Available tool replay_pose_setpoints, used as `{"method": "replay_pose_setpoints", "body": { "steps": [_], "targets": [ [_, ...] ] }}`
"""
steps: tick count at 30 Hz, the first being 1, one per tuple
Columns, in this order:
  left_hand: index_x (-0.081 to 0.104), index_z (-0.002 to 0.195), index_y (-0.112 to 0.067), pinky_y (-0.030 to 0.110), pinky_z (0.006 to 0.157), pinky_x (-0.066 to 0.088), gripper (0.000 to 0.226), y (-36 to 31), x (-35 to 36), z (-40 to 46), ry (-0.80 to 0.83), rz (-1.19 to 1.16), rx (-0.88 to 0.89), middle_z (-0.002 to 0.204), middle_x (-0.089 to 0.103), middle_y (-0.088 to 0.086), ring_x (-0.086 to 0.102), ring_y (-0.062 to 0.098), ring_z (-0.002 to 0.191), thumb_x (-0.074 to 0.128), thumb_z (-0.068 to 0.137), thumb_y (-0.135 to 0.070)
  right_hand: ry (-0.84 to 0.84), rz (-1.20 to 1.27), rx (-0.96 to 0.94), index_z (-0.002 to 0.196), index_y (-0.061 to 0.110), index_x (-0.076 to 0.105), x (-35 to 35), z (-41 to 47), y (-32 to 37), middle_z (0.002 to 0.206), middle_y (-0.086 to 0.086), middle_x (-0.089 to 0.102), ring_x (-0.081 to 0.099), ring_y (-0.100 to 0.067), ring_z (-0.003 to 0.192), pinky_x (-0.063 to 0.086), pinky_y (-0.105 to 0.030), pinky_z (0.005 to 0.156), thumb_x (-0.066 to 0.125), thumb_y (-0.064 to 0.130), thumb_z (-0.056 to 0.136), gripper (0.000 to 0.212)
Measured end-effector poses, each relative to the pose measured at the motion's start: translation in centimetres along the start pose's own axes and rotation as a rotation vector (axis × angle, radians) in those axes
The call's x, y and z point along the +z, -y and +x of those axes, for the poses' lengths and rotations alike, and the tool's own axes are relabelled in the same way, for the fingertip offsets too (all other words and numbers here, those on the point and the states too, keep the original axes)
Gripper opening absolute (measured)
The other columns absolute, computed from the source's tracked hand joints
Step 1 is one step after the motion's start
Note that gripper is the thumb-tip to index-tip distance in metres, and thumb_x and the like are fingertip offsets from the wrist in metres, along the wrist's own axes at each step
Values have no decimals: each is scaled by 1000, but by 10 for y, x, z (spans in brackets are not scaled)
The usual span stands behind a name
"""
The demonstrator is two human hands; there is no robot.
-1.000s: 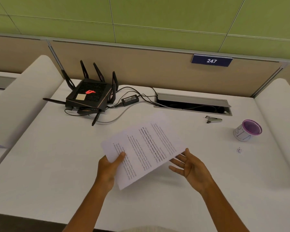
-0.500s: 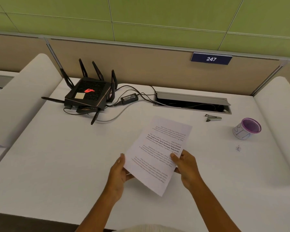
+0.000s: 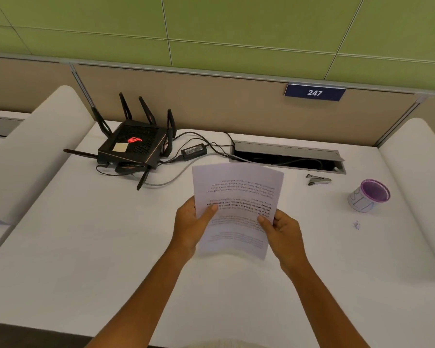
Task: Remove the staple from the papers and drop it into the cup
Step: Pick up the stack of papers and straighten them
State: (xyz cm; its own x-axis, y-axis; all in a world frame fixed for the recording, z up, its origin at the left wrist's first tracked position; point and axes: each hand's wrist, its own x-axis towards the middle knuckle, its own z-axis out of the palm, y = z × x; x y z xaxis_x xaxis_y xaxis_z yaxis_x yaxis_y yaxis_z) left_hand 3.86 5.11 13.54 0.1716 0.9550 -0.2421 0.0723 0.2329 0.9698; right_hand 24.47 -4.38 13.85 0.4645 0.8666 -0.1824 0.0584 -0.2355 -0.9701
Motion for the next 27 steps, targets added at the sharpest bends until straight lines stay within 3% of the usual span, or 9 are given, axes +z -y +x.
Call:
{"method": "replay_pose_setpoints", "body": {
  "steps": [4,9,13,17,23,27],
  "targets": [
    [69,119,-31,27,78,64,27,5,8,-11,-30,-5,69,109,78,-8,75,11,97,77,93,-26,-96,23,-16,121,26,74,4,-1,-15,106,13,78,74,-10,96,64,-28,78,66,18,100,23],
    [64,113,-41,12,73,57,27,32,12,-25,10,37,4,110,73,-17,71,6,104,74,96,-22,-150,-33,63,109,26,72,8,-6,-47,104,8,77,73,-21,101,63,-33,81,68,23,99,11],
    [68,118,-30,15,75,59,25,34,14,-26,10,33,3,110,76,-12,73,7,100,74,95,-24,-162,-48,46,111,24,74,6,-8,-42,102,11,76,72,-12,95,60,-23,72,66,23,100,13],
    [72,116,-26,18,76,61,23,35,15,-27,-6,12,-14,107,78,-10,76,9,97,77,94,-25,-146,-51,21,111,28,73,6,-10,-43,103,14,76,72,-10,93,61,-21,70,66,25,100,13],
    [73,109,-27,14,70,59,14,42,15,-29,-17,28,-38,103,78,-9,74,11,95,75,95,-24,-85,-38,80,113,27,73,2,-10,-50,108,10,77,73,-15,100,62,-26,79,69,25,98,16],
    [74,104,-29,19,67,60,10,41,8,-26,-69,-49,-81,100,80,-9,77,13,91,75,94,-28,54,-21,73,112,21,77,-14,-6,-39,102,7,81,77,-12,94,64,-33,82,72,22,96,16]
  ]
}}
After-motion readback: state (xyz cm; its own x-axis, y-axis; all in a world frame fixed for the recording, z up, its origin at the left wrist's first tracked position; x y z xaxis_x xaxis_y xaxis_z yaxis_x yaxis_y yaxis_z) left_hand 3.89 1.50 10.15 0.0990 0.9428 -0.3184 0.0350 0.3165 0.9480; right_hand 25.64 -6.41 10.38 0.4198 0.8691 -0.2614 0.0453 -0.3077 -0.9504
